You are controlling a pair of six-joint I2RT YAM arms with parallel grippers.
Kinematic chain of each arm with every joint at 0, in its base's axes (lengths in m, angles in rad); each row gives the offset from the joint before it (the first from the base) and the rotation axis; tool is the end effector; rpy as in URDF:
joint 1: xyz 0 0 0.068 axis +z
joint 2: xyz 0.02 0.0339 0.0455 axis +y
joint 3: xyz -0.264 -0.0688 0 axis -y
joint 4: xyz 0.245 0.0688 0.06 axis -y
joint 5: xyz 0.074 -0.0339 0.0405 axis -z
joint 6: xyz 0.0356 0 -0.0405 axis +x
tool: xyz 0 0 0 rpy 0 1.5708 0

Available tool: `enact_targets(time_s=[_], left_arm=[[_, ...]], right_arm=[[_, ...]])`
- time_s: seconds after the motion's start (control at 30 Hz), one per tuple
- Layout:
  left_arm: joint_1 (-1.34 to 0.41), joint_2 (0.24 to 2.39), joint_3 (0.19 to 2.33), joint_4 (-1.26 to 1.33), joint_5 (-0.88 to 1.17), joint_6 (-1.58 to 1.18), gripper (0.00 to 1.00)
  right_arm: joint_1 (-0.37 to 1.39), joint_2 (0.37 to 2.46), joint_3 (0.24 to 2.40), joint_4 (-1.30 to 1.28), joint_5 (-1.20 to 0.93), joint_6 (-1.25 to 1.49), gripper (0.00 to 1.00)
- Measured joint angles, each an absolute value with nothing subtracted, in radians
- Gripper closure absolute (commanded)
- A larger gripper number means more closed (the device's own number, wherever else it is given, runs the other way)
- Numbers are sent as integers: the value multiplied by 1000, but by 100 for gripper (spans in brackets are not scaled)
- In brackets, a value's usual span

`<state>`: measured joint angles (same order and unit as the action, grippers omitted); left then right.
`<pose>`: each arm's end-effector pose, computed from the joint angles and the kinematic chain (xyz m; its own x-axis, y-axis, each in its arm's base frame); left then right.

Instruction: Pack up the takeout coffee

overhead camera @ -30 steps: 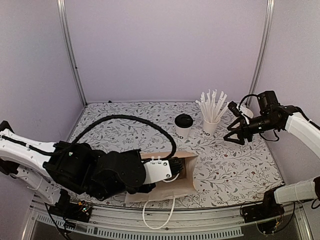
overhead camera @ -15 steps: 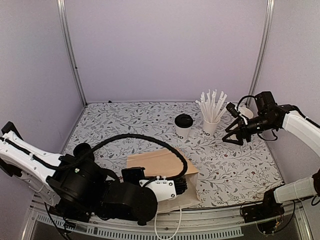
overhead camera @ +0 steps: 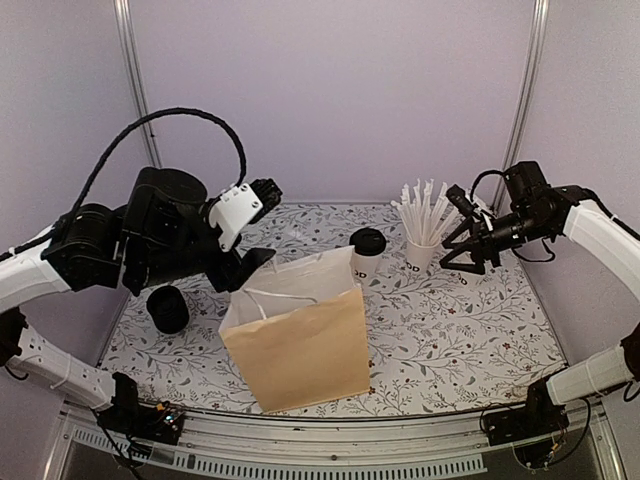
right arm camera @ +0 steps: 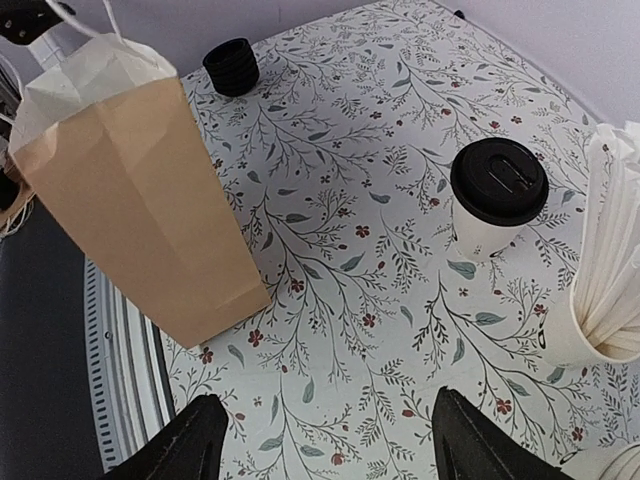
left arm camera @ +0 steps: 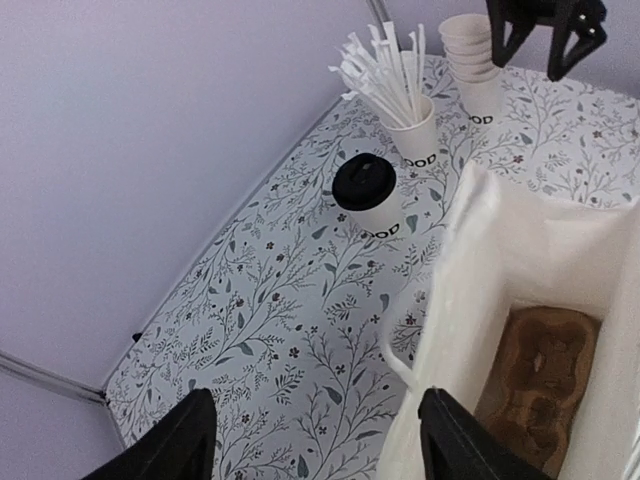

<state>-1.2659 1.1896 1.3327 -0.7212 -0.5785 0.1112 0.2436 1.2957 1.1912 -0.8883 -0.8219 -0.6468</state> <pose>0.0914 -0.2256 0.3962 -0.0897 0.5944 -0.7992 0.6753 0.6261 0.3899 0.2382 0.0861 0.3194 -0.3157 -0.5012 -0.8057 -0.9308 0.3285 0.1603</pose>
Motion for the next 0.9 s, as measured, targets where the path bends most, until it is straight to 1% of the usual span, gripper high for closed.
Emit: enact_targets(time_s=[0.1,0.2,0.33,0.4,0.47,0.53,0.67,0.73,0.9], left_arm=[[-1175,1177,1327,-683,-568,127,21],[-1126,1176,1327,-662,-543,131,21],[-1119,1151,1327,-648,-497,127,20],[-1119,1124,1325,-648,-482,118,15],[-1118,1084,1314,-648,-472,88,14],[-1111,1041,1298,-652,-456,47,15],[-1065,1012,1293,-687,-397,-57,21],[-1039,1023,1294,-713,-350,-94,27],[-985,1106,1317,-791,-187,-96,31]], right_arm=[[280,1332,1240,-907,-822,-652,26],[305,1366,1283,-924,-822,-655,26],[321,1396,1318,-939,-821,-660,26],[328,1406,1332,-942,-812,-663,27],[341,1414,1351,-942,-787,-664,28],[363,1423,1376,-939,-744,-662,28],[420,1448,1426,-934,-658,-659,27],[449,1461,1443,-930,-625,-659,28],[508,1488,1459,-928,-580,-659,28]])
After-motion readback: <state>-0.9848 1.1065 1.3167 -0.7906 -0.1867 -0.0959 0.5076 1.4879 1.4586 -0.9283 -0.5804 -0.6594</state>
